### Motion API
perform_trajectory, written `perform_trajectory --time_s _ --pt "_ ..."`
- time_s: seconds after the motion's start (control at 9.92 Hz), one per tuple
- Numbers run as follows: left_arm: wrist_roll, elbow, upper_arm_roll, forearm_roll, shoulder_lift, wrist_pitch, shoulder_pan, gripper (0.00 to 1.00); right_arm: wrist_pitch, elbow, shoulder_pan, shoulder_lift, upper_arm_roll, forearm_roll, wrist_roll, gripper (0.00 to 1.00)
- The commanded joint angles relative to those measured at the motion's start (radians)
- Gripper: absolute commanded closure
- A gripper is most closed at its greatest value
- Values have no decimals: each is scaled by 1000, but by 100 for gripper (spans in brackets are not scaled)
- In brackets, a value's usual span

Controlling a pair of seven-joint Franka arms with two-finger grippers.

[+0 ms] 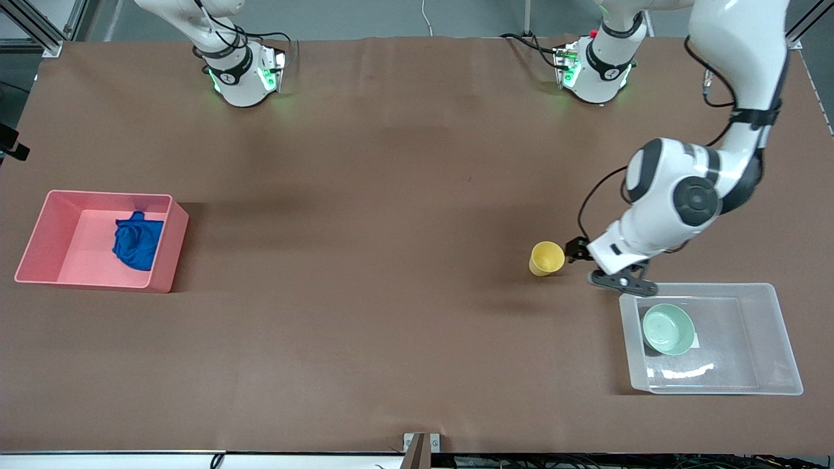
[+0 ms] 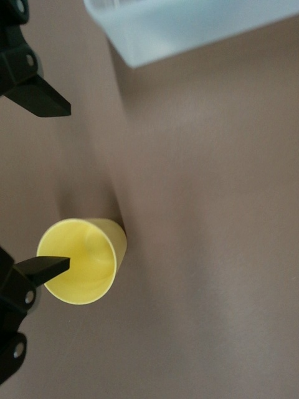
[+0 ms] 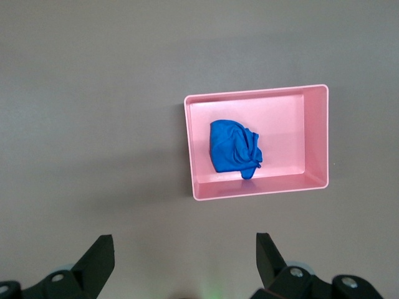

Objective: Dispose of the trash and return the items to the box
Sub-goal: 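Grasp the yellow cup with the left gripper and lift it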

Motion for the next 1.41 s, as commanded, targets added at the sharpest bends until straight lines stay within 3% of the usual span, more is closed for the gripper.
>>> perform_trajectory --time_s 0.0,0.2,0.4,0.5,0.91,1.11,1.31 --pt "-13 -82 1 19 42 101 -27 2 32 -34 5 -21 -5 19 16 0" --pt "-11 -115 1 19 74 196 -31 12 37 -31 5 -18 -3 19 11 0" --pt "-13 -115 1 19 119 271 -31 76 35 -29 7 -18 -3 19 11 0" --pt "-13 -113 1 19 135 275 -28 97 32 -29 7 -18 -3 19 10 0" --pt "-8 -83 1 19 79 267 -10 100 29 -29 5 -18 -3 19 8 0" --pt "1 6 0 15 42 214 33 100 29 -29 5 -18 -3 19 5 0" --pt "61 212 1 15 60 -3 100 100 26 -27 5 -18 -3 19 4 0"
